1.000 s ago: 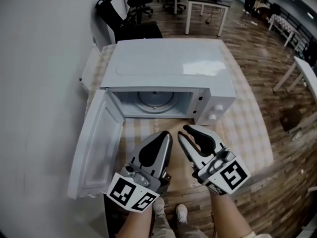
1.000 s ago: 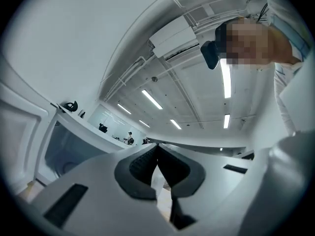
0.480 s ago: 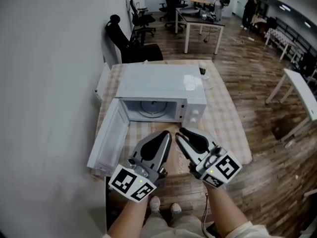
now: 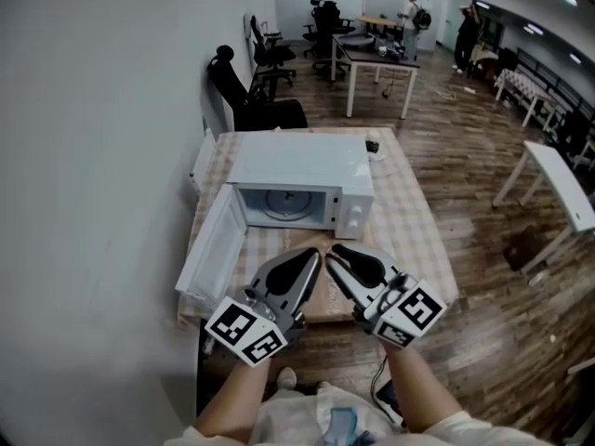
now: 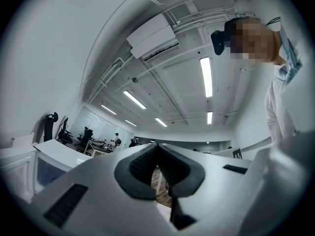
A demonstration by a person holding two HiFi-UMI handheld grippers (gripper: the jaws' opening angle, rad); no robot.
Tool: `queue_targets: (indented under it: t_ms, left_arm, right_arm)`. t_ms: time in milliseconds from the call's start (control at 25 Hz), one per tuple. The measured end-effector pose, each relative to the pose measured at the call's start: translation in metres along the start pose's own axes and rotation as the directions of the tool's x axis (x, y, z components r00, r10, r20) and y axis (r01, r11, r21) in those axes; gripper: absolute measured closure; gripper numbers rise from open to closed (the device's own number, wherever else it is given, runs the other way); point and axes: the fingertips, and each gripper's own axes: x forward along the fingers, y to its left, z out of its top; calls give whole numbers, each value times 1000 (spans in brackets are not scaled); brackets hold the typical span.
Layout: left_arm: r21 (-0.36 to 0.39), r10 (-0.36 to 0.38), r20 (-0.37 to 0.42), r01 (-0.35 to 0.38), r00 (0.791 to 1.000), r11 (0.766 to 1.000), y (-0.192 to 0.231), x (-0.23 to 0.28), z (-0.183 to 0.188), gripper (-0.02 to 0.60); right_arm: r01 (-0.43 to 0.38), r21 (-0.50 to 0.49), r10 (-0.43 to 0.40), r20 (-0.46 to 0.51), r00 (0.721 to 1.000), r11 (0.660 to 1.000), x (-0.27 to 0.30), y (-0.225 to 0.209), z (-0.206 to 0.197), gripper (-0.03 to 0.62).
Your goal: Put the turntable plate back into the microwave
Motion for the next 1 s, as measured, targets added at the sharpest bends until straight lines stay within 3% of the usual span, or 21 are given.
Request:
queue_targets:
  t_ms: [560, 1000]
  left_arm:
    - [132, -65, -10, 66, 998, 989, -25, 4, 17, 580]
    - [141, -105, -22, 107, 994, 984, -27, 1, 21, 580]
  right_arm:
    - [-22, -8, 22, 66, 998, 1000, -6, 11, 21, 508]
    - [-24, -39, 26, 51, 998, 999, -11, 14, 26, 525]
